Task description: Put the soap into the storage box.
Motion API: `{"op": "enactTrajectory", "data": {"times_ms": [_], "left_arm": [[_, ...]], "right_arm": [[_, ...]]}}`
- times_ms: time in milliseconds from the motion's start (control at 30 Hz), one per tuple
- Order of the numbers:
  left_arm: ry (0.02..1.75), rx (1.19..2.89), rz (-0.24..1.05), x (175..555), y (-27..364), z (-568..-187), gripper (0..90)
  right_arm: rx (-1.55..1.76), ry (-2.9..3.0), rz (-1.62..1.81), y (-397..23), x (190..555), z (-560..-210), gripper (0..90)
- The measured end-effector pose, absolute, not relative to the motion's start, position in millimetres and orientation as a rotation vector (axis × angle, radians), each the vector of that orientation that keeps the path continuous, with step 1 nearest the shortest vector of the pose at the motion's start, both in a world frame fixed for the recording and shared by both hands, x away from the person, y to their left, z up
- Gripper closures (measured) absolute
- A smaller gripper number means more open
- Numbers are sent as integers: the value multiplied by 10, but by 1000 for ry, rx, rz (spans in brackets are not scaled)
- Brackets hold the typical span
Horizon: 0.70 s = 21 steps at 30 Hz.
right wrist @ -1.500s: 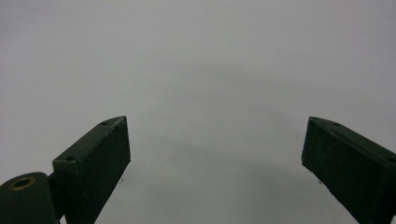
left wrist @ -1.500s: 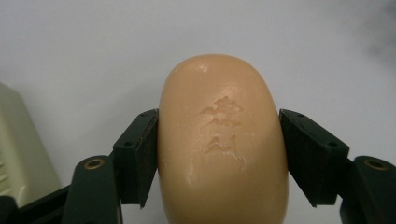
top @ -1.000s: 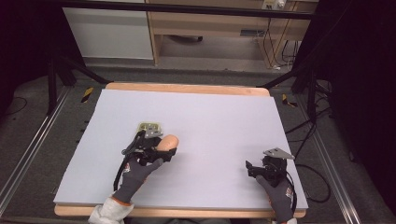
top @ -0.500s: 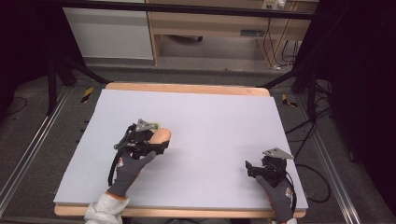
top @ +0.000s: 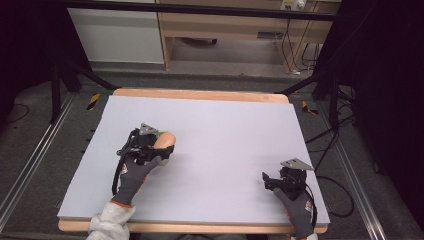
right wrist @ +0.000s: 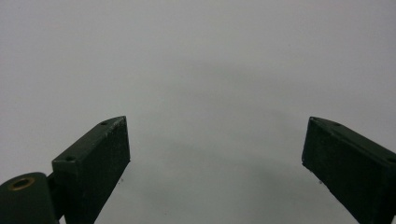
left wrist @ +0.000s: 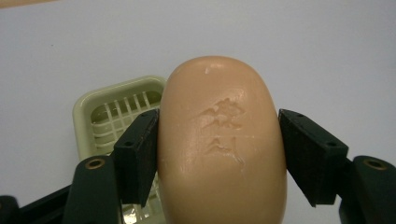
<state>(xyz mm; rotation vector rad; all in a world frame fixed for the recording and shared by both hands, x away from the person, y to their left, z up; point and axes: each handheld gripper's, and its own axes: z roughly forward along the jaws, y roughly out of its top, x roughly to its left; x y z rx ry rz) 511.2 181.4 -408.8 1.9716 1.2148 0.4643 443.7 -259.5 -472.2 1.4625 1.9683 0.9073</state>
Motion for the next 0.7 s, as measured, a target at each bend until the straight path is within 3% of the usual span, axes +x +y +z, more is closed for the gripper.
{"op": "enactTrajectory", "data": {"times_ms": [700], "left_arm": [[1298, 1937, 476, 5340, 1987, -4210, 320]], "right_arm": [[1467, 1963, 914, -2592, 4445, -4725, 79]]}}
